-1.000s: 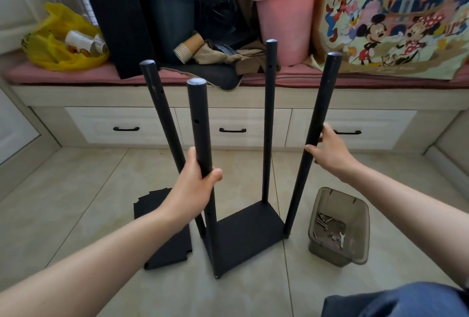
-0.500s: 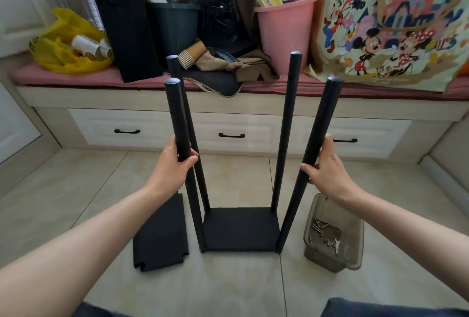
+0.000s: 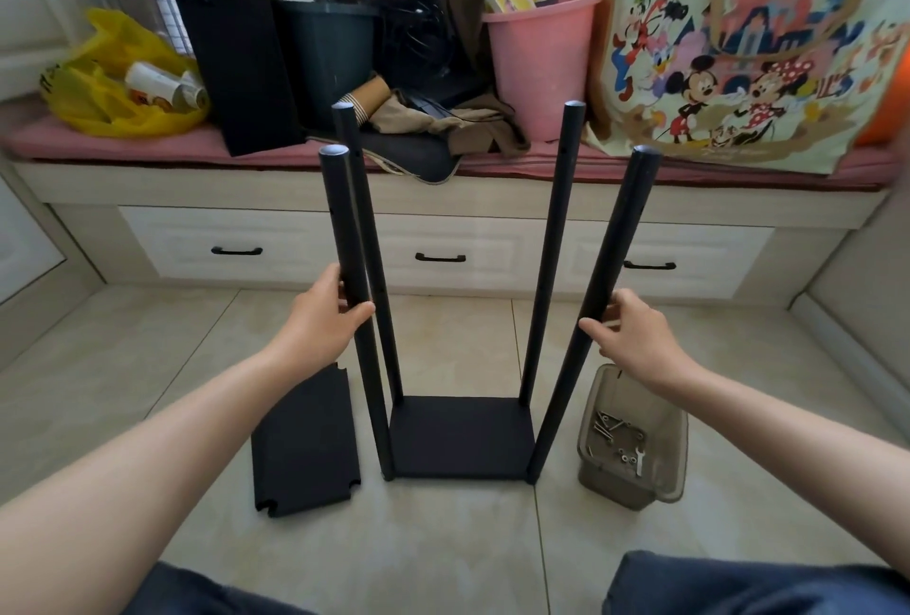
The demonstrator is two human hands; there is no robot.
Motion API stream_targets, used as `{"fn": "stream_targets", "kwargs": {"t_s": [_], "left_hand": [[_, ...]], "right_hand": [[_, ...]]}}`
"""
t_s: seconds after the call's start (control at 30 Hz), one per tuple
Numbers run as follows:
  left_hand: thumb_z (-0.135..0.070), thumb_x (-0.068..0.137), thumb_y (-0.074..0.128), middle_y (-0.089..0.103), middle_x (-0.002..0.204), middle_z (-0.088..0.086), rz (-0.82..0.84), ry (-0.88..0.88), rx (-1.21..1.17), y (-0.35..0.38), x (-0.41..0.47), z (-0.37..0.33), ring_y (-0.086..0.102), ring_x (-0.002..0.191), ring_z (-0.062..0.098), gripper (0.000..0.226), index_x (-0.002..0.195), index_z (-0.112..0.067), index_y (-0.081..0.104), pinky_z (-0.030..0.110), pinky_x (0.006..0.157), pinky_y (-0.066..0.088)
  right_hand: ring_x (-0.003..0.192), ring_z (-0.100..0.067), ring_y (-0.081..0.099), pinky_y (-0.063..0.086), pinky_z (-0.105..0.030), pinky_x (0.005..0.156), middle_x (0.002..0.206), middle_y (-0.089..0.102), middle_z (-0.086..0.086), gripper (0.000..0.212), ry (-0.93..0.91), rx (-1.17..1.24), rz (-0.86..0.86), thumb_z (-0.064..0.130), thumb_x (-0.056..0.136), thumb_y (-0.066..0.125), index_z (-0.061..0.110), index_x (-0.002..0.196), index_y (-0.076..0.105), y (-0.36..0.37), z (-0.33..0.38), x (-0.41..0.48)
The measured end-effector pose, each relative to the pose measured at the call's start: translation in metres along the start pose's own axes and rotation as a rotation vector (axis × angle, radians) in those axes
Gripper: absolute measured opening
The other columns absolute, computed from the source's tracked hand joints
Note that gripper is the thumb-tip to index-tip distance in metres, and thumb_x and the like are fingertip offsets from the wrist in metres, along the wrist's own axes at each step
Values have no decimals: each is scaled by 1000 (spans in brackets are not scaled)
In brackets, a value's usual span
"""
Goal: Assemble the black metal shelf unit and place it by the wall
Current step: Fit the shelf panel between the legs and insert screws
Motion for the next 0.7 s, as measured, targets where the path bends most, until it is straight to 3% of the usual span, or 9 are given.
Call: {"fn": "stream_targets", "kwargs": {"t_s": [0.1, 0.17, 0.23, 0.3, 0.53, 0.7], "left_hand": [[-21, 100, 61, 66, 114, -1, 40, -22, 124, -18, 1, 8, 61, 108, 17, 25, 124, -15, 60, 32, 93, 48], [-23, 99, 62, 71, 110, -1, 54, -67, 154, -30, 1, 20, 63, 109, 19, 16, 111, -15, 68, 35, 94, 50], [-22, 98, 61, 74, 102, -2, 75, -107, 164, -37, -1, 34, 64, 105, 18, 11, 104, -18, 70, 35, 86, 53], [-22, 100, 58, 76, 96, -5, 101, -137, 181, -40, -3, 50, 65, 102, 15, 11, 104, -18, 68, 26, 77, 51], [-13, 98, 58, 76, 87, -3, 141, -291, 196, -47, -14, 141, 68, 97, 16, 11, 93, -19, 66, 28, 76, 48], [-12, 94, 61, 73, 91, -7, 148, -405, 208, -41, -26, 214, 65, 100, 14, 11, 97, -21, 68, 26, 78, 44]], "right_hand": [[88, -26, 68, 58, -46, 84, 93, 71, -10, 36, 116, -124, 61, 36, 97, 60, 1, 100, 68, 2, -7, -3], [81, -22, 68, 58, -39, 79, 91, 72, -9, 37, 158, -199, 160, 36, 98, 57, 2, 90, 70, 11, -9, -8], [81, -15, 65, 51, -25, 70, 94, 70, -5, 29, 90, -317, 261, 33, 99, 57, 6, 93, 69, 27, -1, -13], [80, -10, 62, 48, -20, 65, 94, 68, -3, 21, 23, -409, 340, 30, 99, 57, 11, 102, 65, 47, 10, -17], [91, -23, 63, 55, -36, 83, 102, 67, -7, 24, -72, -598, 654, 31, 101, 49, 11, 107, 61, 157, 38, -27], [91, -31, 63, 53, -40, 78, 101, 67, -13, 25, -136, -584, 789, 26, 97, 47, 6, 102, 62, 246, 46, -36]]}}
Point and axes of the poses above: each hand's wrist, its own x-axis towards the middle knuckle, its own y-axis out of the palm, z = x × y, the point moved 5 cm from there along x, towards the middle knuckle
